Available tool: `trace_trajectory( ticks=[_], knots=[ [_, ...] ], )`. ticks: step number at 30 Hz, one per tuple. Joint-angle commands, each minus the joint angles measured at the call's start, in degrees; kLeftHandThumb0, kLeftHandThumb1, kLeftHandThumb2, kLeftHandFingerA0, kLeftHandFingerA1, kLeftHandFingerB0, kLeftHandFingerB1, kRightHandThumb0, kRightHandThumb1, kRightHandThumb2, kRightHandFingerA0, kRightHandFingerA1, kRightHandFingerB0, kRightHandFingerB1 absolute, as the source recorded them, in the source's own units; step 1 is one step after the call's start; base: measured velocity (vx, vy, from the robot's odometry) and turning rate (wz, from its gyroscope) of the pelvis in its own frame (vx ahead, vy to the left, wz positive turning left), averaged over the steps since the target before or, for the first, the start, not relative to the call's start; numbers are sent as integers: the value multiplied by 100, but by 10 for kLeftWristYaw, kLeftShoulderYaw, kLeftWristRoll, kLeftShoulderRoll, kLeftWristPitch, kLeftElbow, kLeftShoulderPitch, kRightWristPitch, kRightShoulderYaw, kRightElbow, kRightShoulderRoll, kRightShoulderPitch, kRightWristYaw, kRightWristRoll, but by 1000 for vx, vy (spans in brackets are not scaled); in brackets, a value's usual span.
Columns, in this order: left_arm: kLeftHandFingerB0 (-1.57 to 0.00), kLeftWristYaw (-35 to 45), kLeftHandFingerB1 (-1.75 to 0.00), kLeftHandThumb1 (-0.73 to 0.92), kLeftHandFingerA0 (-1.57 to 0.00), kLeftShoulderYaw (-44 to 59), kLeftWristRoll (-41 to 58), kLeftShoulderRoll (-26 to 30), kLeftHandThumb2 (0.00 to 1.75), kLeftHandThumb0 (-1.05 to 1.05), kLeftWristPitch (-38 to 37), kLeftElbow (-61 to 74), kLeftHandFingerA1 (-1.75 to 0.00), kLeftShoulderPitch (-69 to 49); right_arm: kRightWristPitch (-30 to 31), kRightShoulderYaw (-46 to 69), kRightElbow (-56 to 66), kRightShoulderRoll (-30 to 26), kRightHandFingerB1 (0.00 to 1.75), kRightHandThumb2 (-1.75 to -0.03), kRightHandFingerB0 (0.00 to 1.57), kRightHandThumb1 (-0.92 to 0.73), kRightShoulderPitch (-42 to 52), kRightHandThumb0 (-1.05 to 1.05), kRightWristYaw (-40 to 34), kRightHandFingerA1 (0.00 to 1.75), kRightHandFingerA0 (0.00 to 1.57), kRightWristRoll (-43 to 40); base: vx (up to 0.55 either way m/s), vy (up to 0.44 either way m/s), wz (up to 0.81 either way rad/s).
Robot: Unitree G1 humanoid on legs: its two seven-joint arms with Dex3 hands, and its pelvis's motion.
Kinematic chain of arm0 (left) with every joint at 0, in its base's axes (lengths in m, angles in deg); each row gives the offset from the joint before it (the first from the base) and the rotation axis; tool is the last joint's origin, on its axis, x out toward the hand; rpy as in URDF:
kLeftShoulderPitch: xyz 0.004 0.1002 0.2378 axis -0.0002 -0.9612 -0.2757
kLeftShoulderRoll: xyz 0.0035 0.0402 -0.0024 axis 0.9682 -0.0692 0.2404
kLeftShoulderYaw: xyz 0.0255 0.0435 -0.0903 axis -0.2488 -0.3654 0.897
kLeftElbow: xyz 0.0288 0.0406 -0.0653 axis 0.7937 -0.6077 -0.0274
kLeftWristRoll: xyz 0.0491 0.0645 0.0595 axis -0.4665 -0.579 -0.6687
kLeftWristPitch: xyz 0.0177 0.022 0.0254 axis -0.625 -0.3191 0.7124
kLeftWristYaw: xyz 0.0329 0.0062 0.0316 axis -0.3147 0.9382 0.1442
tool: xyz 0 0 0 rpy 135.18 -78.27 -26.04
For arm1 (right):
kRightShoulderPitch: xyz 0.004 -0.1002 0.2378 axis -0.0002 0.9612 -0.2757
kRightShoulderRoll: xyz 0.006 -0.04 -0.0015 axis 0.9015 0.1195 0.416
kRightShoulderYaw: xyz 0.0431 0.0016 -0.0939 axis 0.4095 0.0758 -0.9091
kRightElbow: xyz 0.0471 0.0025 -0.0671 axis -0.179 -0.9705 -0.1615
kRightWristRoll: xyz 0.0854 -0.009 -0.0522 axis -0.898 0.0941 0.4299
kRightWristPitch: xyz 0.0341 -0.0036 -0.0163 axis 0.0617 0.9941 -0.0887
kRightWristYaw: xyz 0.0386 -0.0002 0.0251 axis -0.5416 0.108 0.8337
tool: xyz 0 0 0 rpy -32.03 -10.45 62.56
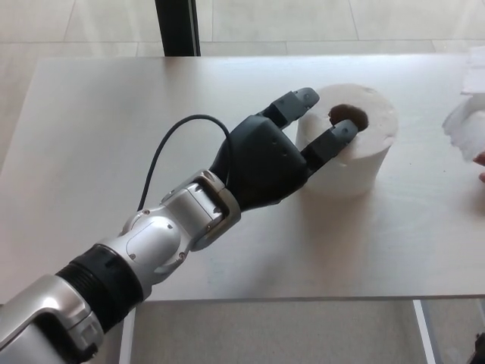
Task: A toilet paper roll is kept in the middle of the desk infront of the robot. The robot places its left hand on the top of the toilet paper roll to hold it still and uses its right hand to tear off a piece of toilet paper from it and hands the paper to a person
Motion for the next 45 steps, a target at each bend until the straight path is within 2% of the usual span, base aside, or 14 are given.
trace_trajectory(
  ticks=[1,4,6,8,11,13,14,15,21,26,28,30,36,45],
  knots=[
    [0,-16,-33,61,0,-33,-26,45,63,-50,-29,0,-27,-49,1,71,-10,-78,169,-68,66,-88,-116,-35,-94,175,104,-135,0,0,0],
    [0,-9,-31,61,0,-33,-21,48,65,-50,-26,13,-25,-49,16,28,-55,-128,156,-139,79,-41,-73,-8,-6,175,104,-57,0,0,0],
    [0,-10,-31,61,0,-33,-20,52,65,-50,-26,22,-25,-51,22,-9,-78,-166,153,-149,85,-35,-33,-9,42,175,105,-16,0,0,0],
    [0,-5,-31,60,0,-33,-18,54,65,-50,-24,28,-24,-51,9,-46,-106,-213,137,-127,104,-35,12,-20,93,157,138,18,0,0,0],
    [0,7,-31,60,0,-26,-9,67,65,-49,-26,49,-23,-63,-25,-115,-165,-322,153,-133,82,-40,121,-13,178,174,105,101,0,0,0],
    [0,6,-32,60,0,-26,-10,72,64,-49,-26,53,-25,-65,-55,-132,-184,-342,157,-135,85,-37,146,-12,186,174,102,118,0,0,0],
    [0,11,-32,60,0,-23,-6,76,62,-49,-30,55,-25,-65,-74,-172,-209,-387,126,-114,108,-41,183,-19,172,136,126,187,0,0,0],
    [0,10,-31,61,0,-24,-8,75,61,-51,-30,54,-26,-64,-102,-172,-224,-395,145,-116,90,-43,195,-17,182,158,100,189,0,0,0],
    [0,8,-31,61,0,-27,-11,72,59,-50,-31,53,-30,-60,-248,-274,-284,-506,152,-106,74,-56,313,-20,192,166,90,307,0,0,0],
    [0,17,-32,59,0,-24,-6,75,63,-49,-30,59,-30,-63,-301,-330,-301,-538,153,-101,75,-59,354,-23,171,170,90,347,0,0,0],
    [0,15,-32,59,0,-24,-6,76,64,-49,-31,59,-32,-64,-308,-343,-304,-545,122,-111,94,-54,358,-28,157,136,119,354,0,0,0],
    [0,18,-32,61,0,-23,-4,78,62,-50,-33,61,-31,-65,-309,-362,-316,-550,156,-93,71,-62,347,-20,139,175,88,369,0,0,0],
    [-1,19,-31,47,0,-24,-6,82,86,-54,-32,67,-30,-69,-302,-437,-363,-568,153,-83,67,-62,280,-13,79,172,91,429,0,0,0],
    [-3,10,-34,59,0,-27,-3,75,62,-48,-35,63,-35,-73,-296,-520,-417,-552,151,-82,67,-64,221,-17,52,175,86,464,0,0,0]
  ],
)
